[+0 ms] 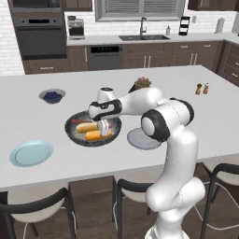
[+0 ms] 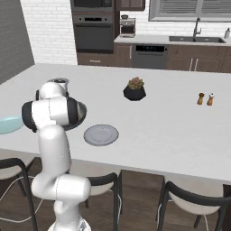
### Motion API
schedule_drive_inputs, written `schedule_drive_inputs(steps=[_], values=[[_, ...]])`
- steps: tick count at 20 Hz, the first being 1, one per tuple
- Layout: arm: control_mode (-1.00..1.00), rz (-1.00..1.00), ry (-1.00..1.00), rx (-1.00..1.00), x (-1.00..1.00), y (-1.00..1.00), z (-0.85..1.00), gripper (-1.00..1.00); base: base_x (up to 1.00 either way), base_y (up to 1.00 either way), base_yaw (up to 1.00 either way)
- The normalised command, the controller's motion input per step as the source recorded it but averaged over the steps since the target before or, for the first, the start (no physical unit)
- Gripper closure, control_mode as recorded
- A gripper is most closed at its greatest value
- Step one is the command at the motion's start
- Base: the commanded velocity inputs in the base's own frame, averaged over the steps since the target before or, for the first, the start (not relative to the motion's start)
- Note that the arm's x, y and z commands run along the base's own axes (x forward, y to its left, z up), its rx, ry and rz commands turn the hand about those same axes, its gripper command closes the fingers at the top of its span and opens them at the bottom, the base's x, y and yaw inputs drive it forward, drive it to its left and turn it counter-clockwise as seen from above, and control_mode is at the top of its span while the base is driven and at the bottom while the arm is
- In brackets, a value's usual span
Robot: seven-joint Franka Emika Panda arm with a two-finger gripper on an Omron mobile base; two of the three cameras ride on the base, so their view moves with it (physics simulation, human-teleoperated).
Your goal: Place one bun and one sausage from the bowl on each plate.
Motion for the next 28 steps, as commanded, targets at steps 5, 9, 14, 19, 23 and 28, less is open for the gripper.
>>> schedule_drive_inputs(steps=[5,9,14,19,23,28], values=[[-1.00,0.09,0.00,0.00,0.41,0.13,-0.05,-1.00,0.00,0.00,0.00],[-1.00,0.05,0.00,0.00,0.33,0.00,-0.07,-1.00,0.00,0.00,0.00],[-1.00,0.02,0.00,0.00,0.03,0.01,-0.13,-1.00,0.00,0.00,0.00],[-1.00,0.00,0.03,0.00,0.00,0.19,0.00,-1.00,0.00,0.00,0.00],[-1.00,0.00,0.05,0.00,0.00,0.29,0.00,-1.00,0.00,0.00,0.00],[-1.00,0.00,0.04,0.00,0.00,0.29,0.00,-1.00,0.00,0.00,0.00]])
